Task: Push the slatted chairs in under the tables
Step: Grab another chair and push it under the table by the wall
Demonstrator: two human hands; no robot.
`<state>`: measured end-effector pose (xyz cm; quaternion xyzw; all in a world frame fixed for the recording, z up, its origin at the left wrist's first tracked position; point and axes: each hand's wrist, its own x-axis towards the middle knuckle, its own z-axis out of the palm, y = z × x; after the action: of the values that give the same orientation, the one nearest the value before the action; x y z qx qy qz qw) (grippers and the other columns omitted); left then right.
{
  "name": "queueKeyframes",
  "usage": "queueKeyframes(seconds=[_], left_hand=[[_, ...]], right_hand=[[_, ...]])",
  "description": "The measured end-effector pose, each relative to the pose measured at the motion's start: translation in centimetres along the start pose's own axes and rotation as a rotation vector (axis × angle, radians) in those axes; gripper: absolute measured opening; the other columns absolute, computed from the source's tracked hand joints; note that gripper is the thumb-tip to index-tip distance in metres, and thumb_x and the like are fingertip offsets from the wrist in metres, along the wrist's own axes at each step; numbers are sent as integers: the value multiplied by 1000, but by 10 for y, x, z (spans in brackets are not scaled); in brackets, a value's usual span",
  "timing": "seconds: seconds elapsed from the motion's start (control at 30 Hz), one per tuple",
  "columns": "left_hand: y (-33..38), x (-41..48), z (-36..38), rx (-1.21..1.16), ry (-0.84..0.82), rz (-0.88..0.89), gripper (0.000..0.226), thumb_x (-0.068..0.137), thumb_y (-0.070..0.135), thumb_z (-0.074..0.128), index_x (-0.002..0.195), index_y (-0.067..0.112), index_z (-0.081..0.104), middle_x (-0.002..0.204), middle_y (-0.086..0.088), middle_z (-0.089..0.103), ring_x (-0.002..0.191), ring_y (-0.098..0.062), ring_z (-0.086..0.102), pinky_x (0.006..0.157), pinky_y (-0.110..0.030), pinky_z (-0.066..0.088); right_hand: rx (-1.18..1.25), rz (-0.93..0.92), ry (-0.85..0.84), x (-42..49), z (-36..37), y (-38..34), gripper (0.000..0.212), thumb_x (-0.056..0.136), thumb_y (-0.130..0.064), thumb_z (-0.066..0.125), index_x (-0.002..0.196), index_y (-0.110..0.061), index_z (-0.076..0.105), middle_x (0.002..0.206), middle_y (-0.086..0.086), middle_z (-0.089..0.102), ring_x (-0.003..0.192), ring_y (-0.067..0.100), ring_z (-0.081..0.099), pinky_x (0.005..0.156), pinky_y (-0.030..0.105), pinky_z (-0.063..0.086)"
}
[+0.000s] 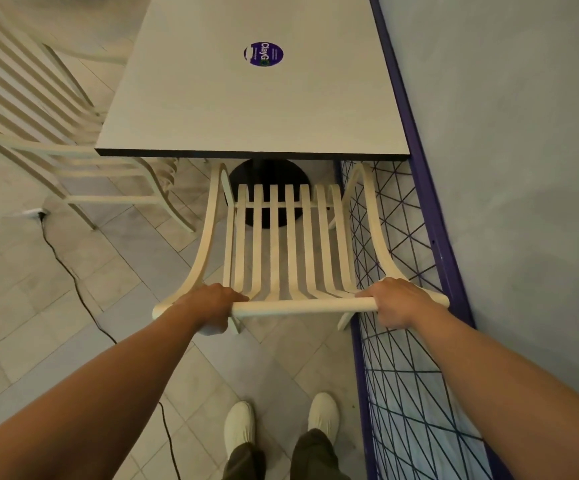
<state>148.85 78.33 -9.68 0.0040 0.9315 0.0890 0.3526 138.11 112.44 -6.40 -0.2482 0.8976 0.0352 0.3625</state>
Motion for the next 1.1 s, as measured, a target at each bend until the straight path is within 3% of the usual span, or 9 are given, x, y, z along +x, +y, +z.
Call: queueKeyframes(seconds=[0.4, 0.6, 0.87, 1.1], left_hand=[[-1, -13, 11, -30, 12, 28, 65, 88, 9, 72, 143, 38, 52, 120, 5, 65, 107, -17, 63, 101, -37, 51], [2, -27, 25, -59, 39, 31, 63, 87, 10, 73, 141, 40, 55, 121, 6, 64, 110, -16, 60, 104, -39, 49], [-6, -39, 24, -146, 21, 87, 67, 87, 20, 75, 145, 42, 49, 128, 10, 63, 111, -14, 60, 102, -35, 49], [-1, -31, 32, -43, 47, 21, 76, 87, 11, 75, 147, 46, 44, 130, 6, 63, 114, -18, 61, 101, -37, 51]], right_hand=[[14, 0, -34, -8, 13, -3, 58, 84, -8, 62, 130, -44, 57, 115, 0, 63, 93, 19, 55, 77, 33, 45], [-14, 4, -37, -21, 25, -7, 61, 87, -9, 61, 140, -37, 54, 121, 2, 64, 104, 23, 61, 87, 35, 51], [86, 3, -148, -25, 16, 1, 74, 84, -14, 65, 149, -41, 42, 136, 0, 57, 112, 20, 58, 95, 34, 50], [12, -8, -123, -26, 21, 3, 83, 87, -4, 62, 151, -48, 31, 133, 1, 57, 111, 21, 58, 91, 33, 50]])
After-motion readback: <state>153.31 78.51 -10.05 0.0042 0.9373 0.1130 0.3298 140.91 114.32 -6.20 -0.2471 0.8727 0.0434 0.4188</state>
